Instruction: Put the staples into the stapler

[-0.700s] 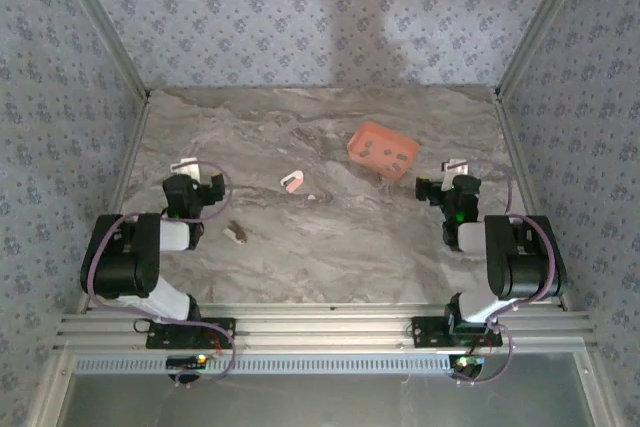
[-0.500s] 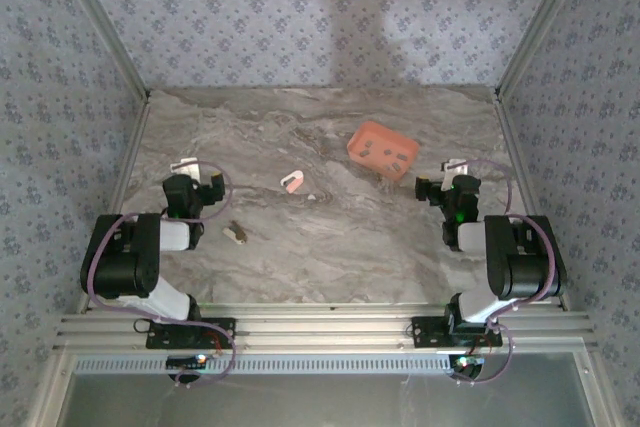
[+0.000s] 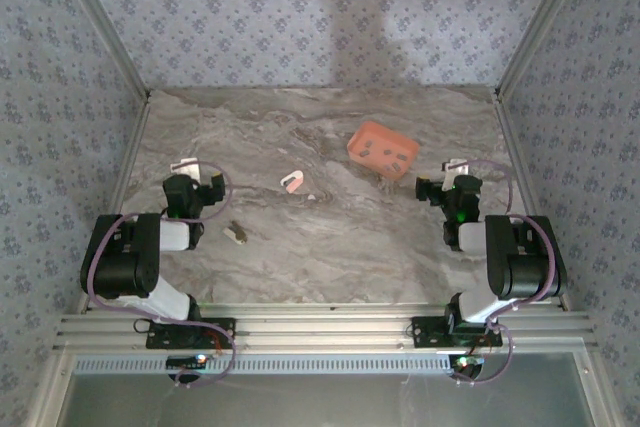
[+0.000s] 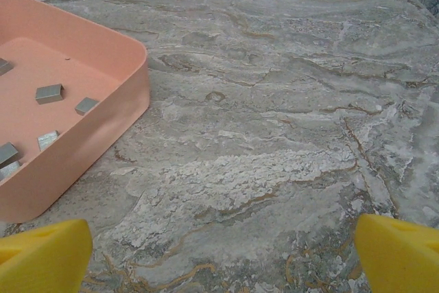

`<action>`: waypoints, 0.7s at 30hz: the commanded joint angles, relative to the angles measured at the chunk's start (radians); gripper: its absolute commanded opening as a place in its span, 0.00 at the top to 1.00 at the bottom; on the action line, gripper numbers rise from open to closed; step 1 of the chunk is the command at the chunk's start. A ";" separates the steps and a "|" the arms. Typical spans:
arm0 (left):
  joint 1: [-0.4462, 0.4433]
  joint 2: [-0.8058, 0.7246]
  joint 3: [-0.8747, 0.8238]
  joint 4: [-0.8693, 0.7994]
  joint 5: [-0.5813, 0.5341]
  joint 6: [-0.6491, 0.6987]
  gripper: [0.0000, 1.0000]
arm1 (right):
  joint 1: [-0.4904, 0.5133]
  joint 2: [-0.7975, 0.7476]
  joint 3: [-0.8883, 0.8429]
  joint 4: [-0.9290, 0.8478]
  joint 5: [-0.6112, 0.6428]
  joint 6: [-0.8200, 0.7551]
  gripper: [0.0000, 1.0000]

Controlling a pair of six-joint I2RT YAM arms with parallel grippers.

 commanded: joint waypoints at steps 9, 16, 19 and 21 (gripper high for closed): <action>0.008 -0.015 0.021 -0.005 0.021 0.006 0.02 | -0.012 0.002 0.021 0.012 -0.018 0.000 0.00; 0.009 -0.016 0.019 -0.003 0.023 0.007 0.02 | -0.011 0.002 0.021 0.014 -0.018 -0.001 0.00; 0.006 -0.027 0.035 -0.037 0.065 0.025 0.12 | -0.007 -0.009 0.015 0.022 -0.022 -0.006 0.00; -0.002 -0.068 0.057 -0.111 0.051 0.032 0.17 | 0.014 -0.049 0.017 -0.016 -0.011 -0.033 0.00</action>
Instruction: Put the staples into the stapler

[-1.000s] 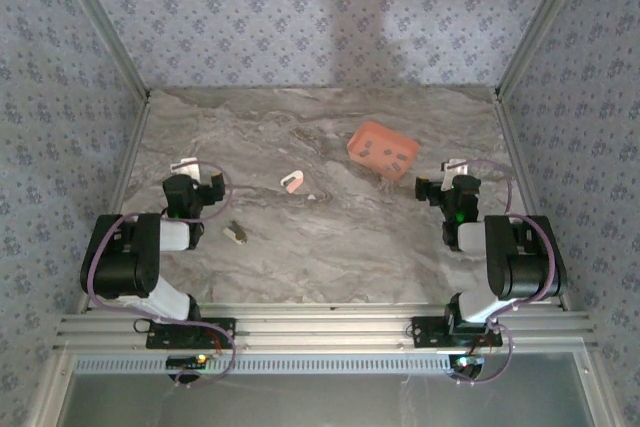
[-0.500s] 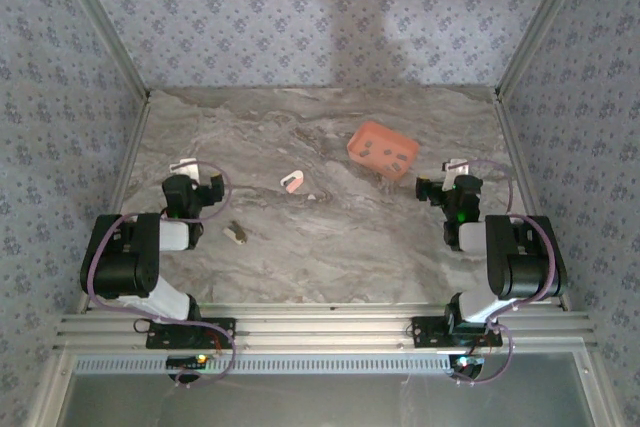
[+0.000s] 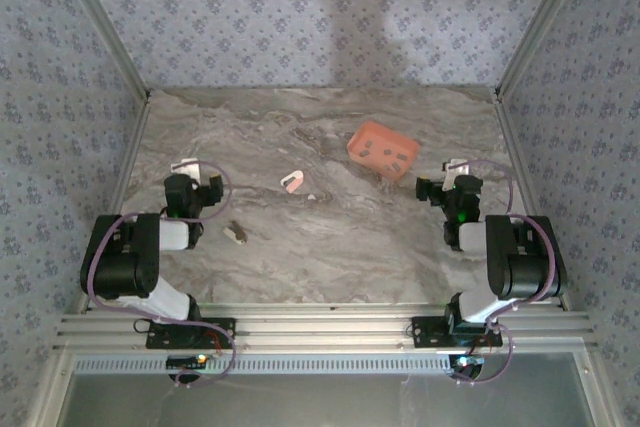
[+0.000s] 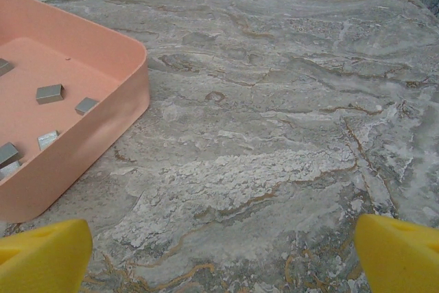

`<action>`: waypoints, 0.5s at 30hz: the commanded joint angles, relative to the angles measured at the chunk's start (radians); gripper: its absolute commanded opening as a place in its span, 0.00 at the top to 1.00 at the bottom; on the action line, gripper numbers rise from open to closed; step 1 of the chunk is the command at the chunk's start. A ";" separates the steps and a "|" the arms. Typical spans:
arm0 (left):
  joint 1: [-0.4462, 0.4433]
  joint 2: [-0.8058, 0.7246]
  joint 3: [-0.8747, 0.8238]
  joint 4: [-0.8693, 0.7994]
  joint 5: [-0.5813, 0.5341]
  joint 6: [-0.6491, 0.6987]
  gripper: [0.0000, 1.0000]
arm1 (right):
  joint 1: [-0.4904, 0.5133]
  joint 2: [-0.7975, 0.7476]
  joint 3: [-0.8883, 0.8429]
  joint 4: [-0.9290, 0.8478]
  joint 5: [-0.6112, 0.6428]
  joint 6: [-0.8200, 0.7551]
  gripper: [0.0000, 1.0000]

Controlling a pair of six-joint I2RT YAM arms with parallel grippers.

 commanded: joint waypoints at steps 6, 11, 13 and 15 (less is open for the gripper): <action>-0.049 -0.271 0.243 -0.600 -0.011 -0.099 0.19 | 0.127 -0.279 0.133 -0.439 0.033 -0.024 0.00; -0.123 -0.323 0.392 -0.925 0.024 -0.307 0.20 | 0.227 -0.408 0.214 -0.671 0.006 0.084 0.00; -0.171 -0.304 0.447 -1.007 0.040 -0.335 0.21 | 0.271 -0.434 0.234 -0.722 0.001 0.136 0.00; -0.240 -0.255 0.513 -1.075 0.054 -0.291 0.23 | 0.304 -0.456 0.219 -0.699 -0.059 0.187 0.00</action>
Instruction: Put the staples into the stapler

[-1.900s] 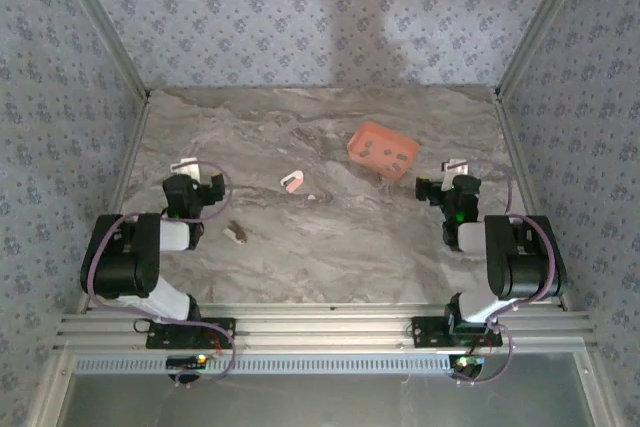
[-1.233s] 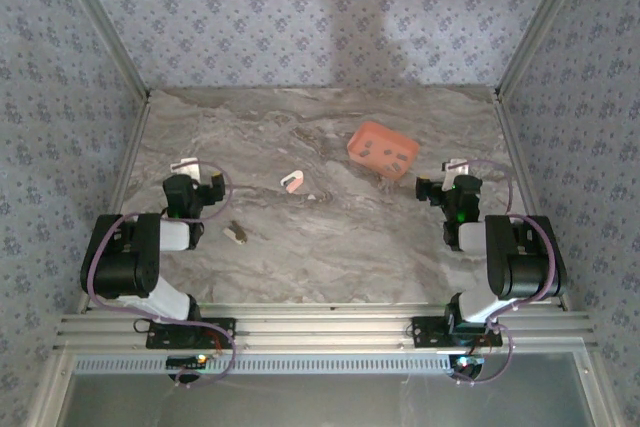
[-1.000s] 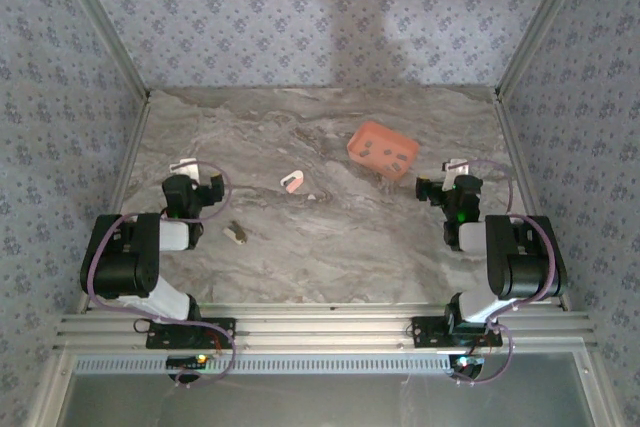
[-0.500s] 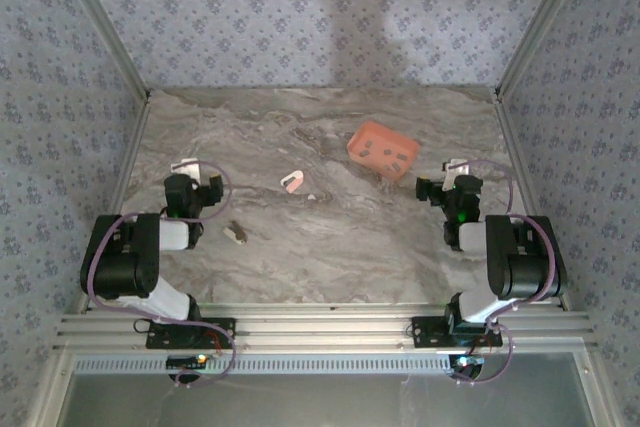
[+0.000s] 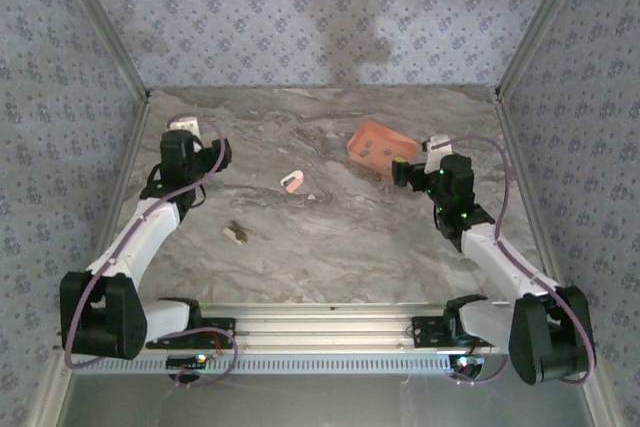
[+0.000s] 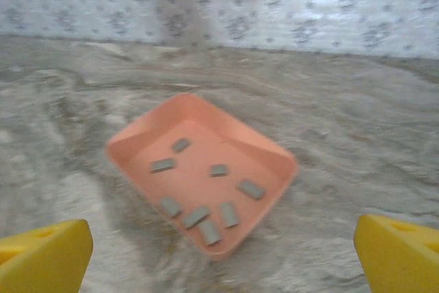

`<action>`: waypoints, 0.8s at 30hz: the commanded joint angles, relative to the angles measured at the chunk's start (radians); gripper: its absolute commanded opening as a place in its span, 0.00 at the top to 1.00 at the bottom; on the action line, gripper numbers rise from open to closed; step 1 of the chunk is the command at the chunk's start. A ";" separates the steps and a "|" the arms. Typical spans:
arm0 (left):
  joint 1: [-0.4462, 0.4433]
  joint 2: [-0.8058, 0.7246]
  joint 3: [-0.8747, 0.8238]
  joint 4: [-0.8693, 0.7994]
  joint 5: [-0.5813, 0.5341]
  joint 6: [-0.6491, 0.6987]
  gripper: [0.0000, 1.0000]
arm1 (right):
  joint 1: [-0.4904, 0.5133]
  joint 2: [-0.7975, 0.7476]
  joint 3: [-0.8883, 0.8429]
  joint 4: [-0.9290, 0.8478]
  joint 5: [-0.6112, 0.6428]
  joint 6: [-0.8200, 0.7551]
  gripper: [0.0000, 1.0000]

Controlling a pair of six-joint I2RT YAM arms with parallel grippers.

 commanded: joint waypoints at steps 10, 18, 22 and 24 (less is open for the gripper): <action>-0.248 0.460 0.490 -0.511 0.133 0.276 0.22 | 0.176 -0.062 -0.072 -0.039 -0.158 0.119 0.00; -0.287 0.757 0.813 -0.726 0.144 0.344 0.19 | 0.217 -0.044 -0.088 -0.031 -0.170 0.105 0.00; -0.303 0.868 0.920 -0.795 0.126 0.362 0.19 | 0.223 -0.037 -0.092 -0.031 -0.168 0.094 0.00; -0.313 0.906 0.955 -0.816 0.123 0.373 0.19 | 0.224 -0.034 -0.094 -0.029 -0.173 0.086 0.00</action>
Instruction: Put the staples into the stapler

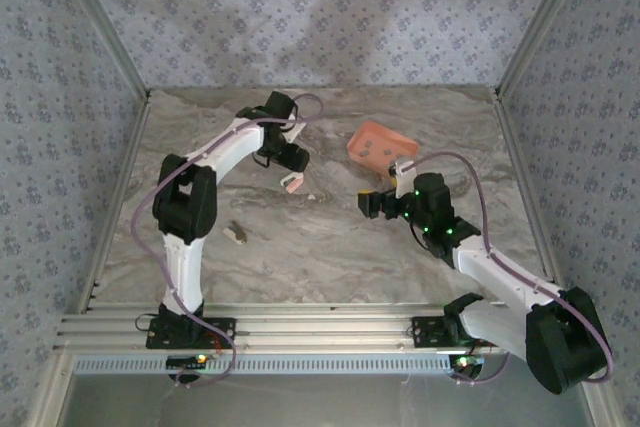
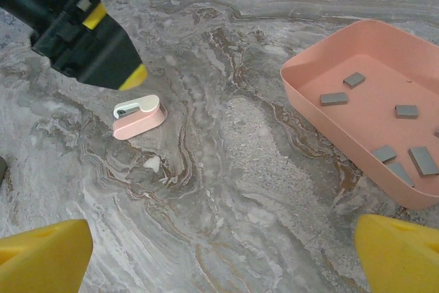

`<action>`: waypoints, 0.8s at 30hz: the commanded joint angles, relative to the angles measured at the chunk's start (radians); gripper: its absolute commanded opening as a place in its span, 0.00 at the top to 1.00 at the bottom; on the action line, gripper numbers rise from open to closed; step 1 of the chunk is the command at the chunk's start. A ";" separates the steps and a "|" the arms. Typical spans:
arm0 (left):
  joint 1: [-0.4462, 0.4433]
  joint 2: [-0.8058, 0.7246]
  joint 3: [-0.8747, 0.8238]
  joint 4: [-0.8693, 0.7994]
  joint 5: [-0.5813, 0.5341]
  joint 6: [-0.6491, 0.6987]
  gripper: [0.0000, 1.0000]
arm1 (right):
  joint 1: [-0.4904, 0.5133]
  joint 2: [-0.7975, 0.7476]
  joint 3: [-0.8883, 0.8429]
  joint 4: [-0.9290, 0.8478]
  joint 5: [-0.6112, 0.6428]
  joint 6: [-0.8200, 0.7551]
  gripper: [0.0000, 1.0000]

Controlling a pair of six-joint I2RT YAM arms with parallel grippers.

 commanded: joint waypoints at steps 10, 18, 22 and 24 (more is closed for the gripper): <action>-0.048 0.123 0.119 -0.191 -0.036 0.054 0.25 | 0.011 0.010 -0.035 0.023 0.001 -0.029 0.00; -0.061 0.138 0.104 -0.229 -0.104 0.034 0.38 | 0.012 0.013 -0.033 0.023 -0.002 -0.044 0.00; -0.068 0.132 0.079 -0.234 -0.122 0.026 0.47 | 0.013 0.018 -0.032 0.027 -0.007 -0.045 0.00; -0.068 0.128 0.076 -0.239 -0.114 0.018 0.53 | 0.012 0.018 -0.032 0.029 -0.006 -0.042 0.00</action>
